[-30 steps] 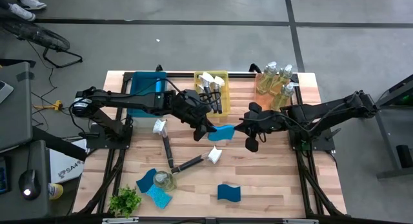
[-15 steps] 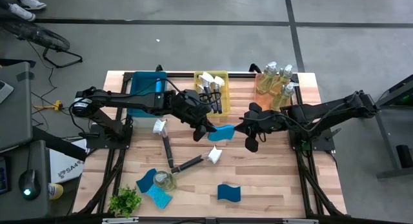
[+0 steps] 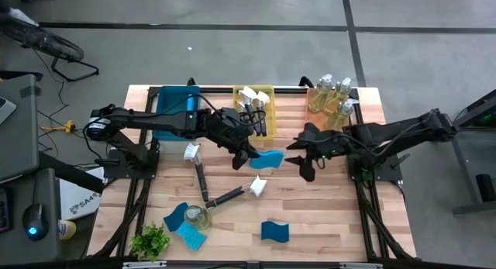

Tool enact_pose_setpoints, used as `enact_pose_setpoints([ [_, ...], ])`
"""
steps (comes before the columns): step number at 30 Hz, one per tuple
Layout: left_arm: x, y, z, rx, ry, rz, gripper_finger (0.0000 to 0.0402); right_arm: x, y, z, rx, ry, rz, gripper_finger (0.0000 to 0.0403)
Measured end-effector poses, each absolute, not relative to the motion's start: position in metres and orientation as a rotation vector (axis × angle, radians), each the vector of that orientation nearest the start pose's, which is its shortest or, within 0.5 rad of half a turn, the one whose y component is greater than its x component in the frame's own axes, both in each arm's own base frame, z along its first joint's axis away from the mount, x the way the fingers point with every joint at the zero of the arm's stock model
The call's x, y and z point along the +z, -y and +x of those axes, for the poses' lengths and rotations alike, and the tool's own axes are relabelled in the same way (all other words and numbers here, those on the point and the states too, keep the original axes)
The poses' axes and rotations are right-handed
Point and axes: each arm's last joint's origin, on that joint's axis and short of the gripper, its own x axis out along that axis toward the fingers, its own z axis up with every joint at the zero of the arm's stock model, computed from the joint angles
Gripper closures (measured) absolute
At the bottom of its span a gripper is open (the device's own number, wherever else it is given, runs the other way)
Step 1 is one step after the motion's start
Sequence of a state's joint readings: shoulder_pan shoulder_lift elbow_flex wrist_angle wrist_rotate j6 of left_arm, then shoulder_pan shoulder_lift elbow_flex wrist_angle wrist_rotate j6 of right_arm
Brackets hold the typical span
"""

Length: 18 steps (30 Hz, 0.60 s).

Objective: Pick & Place Kitchen Sink Supplies
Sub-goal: Put the blue dishwashing sponge into the blue bin

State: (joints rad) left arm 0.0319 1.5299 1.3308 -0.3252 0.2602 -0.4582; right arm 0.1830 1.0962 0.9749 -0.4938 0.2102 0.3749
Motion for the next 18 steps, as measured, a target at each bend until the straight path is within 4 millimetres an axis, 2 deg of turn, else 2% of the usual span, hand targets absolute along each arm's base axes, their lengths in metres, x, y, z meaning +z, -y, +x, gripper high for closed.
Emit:
enact_pose_setpoints([
  [7, 0.339, -0.009, 0.333, 0.087, -0.517, -0.456, 0.0396, 0.333, -0.025, 0.190, -0.294, -0.498, 0.306, 0.0159],
  [13, 0.355, -0.018, 0.308, 0.430, -0.461, -0.365, 0.0396, 0.347, -0.020, 0.165, -0.301, -0.412, 0.352, 0.0161],
  [18, 0.370, -0.024, 0.286, 0.659, -0.381, -0.321, 0.0396, 0.350, -0.018, 0.157, -0.301, -0.402, 0.355, 0.0164],
])
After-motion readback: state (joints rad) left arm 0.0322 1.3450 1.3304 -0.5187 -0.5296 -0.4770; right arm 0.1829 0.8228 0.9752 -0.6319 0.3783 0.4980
